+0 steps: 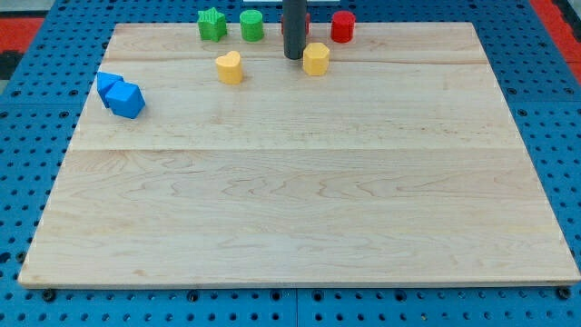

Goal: Move your arm closer to the blue cube

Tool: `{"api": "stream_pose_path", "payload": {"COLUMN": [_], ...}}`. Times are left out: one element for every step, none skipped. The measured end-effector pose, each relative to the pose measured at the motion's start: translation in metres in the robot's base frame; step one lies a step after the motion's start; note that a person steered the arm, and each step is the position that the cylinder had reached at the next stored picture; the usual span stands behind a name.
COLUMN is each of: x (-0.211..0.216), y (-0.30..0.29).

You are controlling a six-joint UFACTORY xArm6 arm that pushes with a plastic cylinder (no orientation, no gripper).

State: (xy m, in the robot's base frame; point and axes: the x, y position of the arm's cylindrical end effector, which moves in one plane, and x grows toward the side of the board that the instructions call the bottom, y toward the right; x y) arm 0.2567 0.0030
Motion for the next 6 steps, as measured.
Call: {"api": "stream_pose_path", "payload": {"x": [-0.004,0.009,0.026,0.083,0.138,0.147], "y": [0.007,0.035,0.043,0.017,-0.066,-0.182]}}
